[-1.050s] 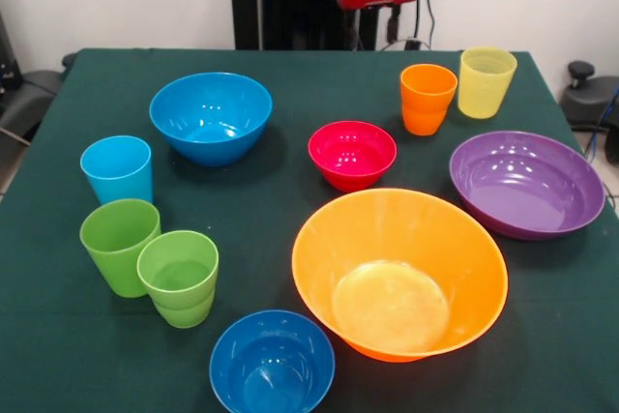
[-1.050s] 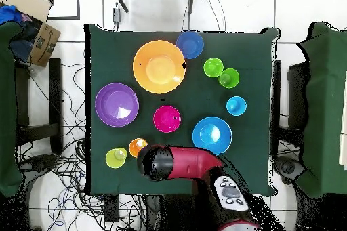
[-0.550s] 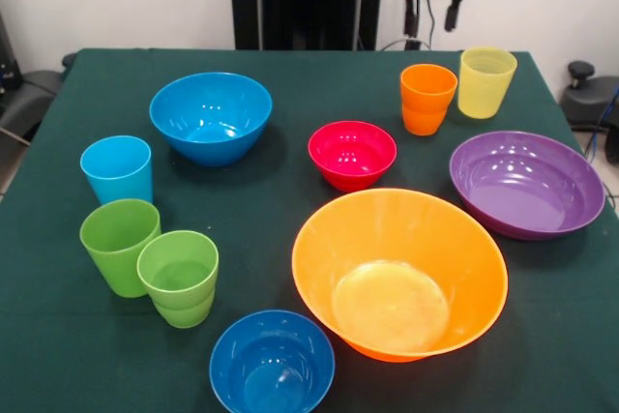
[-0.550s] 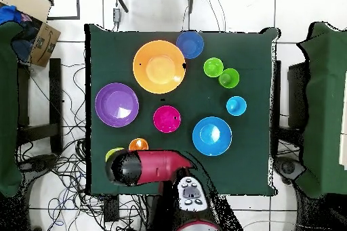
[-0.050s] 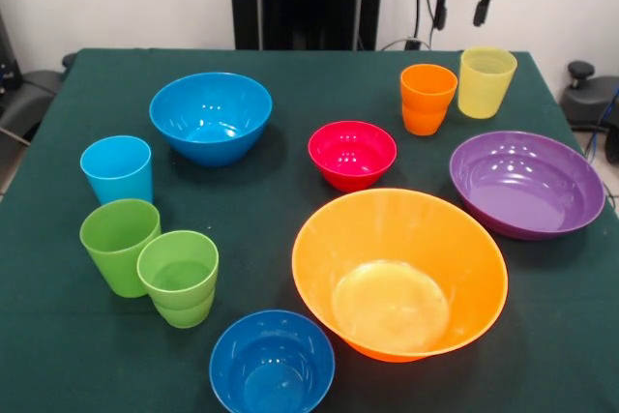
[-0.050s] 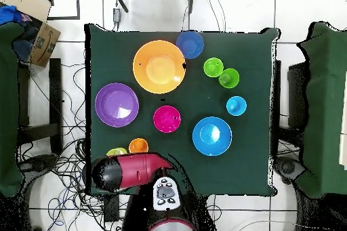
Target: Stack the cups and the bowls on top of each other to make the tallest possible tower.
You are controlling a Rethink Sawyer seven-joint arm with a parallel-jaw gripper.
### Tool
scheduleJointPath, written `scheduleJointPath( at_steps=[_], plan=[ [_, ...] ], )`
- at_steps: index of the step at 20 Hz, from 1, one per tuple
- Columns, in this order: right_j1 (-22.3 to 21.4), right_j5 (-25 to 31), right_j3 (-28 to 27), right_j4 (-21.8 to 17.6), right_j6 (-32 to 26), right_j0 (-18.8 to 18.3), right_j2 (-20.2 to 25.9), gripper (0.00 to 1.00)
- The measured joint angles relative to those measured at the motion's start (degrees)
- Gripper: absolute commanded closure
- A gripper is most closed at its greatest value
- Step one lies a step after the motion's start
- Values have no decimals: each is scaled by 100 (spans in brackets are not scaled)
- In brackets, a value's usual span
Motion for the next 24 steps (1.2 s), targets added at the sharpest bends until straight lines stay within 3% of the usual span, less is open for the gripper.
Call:
scheduleJointPath(
  at_steps=[16,24],
  plan=[
    [616,-863,18,5,247,61,-301,0],
    [906,-945,18,5,247,193,-332,0]
  ],
)
